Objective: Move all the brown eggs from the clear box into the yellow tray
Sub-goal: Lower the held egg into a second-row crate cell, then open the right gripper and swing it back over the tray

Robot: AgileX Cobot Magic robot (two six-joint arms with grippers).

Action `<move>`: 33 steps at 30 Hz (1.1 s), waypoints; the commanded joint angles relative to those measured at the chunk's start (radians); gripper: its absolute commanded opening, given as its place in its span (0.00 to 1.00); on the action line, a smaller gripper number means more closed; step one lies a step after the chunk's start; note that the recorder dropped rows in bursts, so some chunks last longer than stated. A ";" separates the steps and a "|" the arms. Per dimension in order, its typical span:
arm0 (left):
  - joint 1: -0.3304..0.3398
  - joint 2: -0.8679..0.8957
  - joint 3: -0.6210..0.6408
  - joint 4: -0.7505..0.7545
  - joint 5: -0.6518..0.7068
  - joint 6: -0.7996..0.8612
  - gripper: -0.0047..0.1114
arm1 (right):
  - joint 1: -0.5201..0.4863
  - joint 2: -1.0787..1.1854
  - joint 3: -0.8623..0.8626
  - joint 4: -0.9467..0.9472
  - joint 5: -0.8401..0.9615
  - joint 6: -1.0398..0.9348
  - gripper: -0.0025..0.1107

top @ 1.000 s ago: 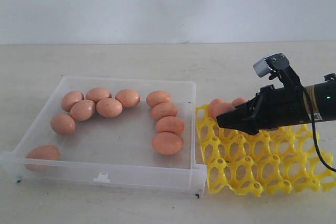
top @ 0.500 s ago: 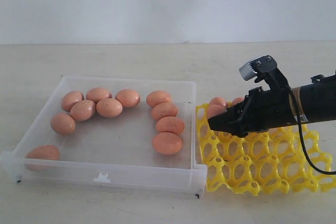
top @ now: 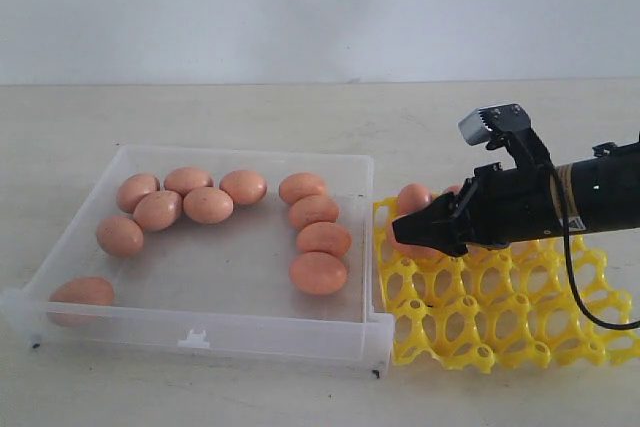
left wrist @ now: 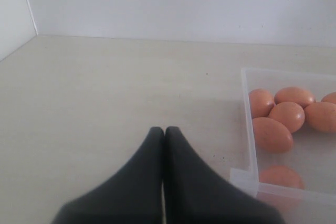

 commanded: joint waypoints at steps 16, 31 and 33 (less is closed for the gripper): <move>0.000 -0.001 0.003 0.004 -0.003 0.000 0.00 | 0.001 -0.200 -0.001 0.014 0.042 0.000 0.53; 0.000 -0.001 0.003 0.004 -0.003 0.000 0.00 | 0.328 -0.377 -0.082 0.098 0.318 -0.078 0.02; 0.000 -0.001 0.003 0.004 -0.003 0.000 0.00 | 0.433 -0.353 -0.140 0.134 0.495 -0.167 0.02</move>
